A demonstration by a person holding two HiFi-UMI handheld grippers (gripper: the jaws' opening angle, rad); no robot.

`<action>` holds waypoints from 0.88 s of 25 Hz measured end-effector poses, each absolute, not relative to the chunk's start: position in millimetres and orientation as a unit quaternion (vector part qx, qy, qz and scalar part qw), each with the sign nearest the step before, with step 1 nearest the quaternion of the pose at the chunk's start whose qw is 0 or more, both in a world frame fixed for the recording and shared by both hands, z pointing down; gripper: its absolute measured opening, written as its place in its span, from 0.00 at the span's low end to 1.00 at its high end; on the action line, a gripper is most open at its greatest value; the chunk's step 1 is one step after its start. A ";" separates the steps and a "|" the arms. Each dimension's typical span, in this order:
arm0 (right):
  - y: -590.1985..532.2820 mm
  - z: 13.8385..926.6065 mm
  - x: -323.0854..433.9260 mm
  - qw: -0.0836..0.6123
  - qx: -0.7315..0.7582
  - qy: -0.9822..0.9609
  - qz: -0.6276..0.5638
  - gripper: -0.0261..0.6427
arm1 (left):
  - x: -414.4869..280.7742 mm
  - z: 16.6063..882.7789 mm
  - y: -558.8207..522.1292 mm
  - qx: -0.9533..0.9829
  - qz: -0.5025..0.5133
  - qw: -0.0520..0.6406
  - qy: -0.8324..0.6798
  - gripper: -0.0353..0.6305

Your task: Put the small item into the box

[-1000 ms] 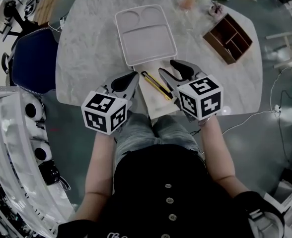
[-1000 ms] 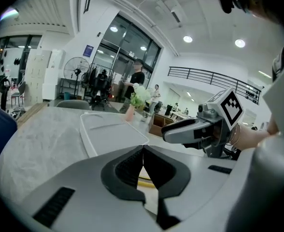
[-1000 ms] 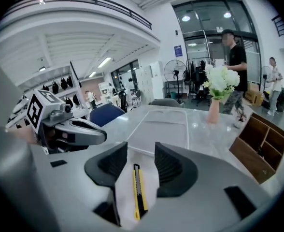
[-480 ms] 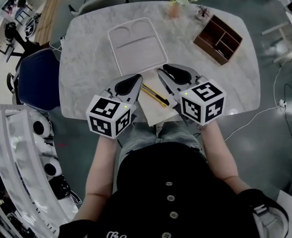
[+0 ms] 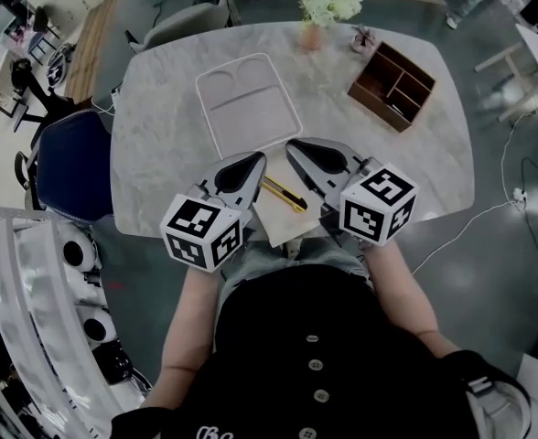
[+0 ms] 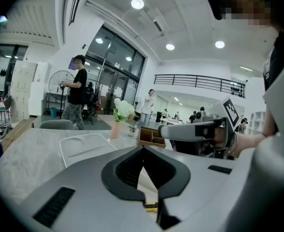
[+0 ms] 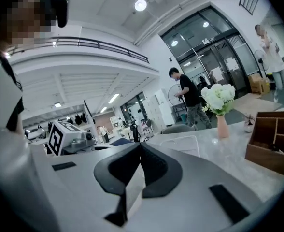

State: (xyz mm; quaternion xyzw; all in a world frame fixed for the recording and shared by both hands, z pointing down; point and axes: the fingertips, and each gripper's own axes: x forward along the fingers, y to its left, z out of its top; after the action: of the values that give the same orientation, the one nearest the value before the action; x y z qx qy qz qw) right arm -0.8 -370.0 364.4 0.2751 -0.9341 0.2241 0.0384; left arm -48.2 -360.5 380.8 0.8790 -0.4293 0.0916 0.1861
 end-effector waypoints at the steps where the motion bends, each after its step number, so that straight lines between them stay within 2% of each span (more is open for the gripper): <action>1: -369.1 358.3 0.8 0.016 0.268 -0.937 0.225 0.05 | -49.0 379.1 -361.0 0.877 0.087 0.183 -0.436 0.08; 7: -364.6 330.5 12.2 -0.086 0.249 -0.939 0.220 0.05 | -52.0 370.0 -362.5 0.870 0.068 0.173 -0.457 0.08; 12: -357.3 332.0 10.2 -0.104 0.231 -0.937 0.240 0.05 | -56.8 361.6 -362.8 0.867 0.010 0.190 -0.460 0.08; 17: -356.6 329.1 11.9 -0.136 0.231 -0.927 0.262 0.05 | -56.9 376.5 -357.3 0.865 0.047 0.193 -0.460 0.08; 22: -354.7 336.9 10.9 -0.132 0.232 -0.927 0.263 0.05 | -57.3 387.6 -354.0 0.859 0.056 0.208 -0.465 0.08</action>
State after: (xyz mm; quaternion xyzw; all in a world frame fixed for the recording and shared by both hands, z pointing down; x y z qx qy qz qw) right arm 10.9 -354.7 336.9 0.2320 -0.9269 0.2635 -0.1324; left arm -57.3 -354.0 387.6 0.8587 -0.4648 0.0564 0.2084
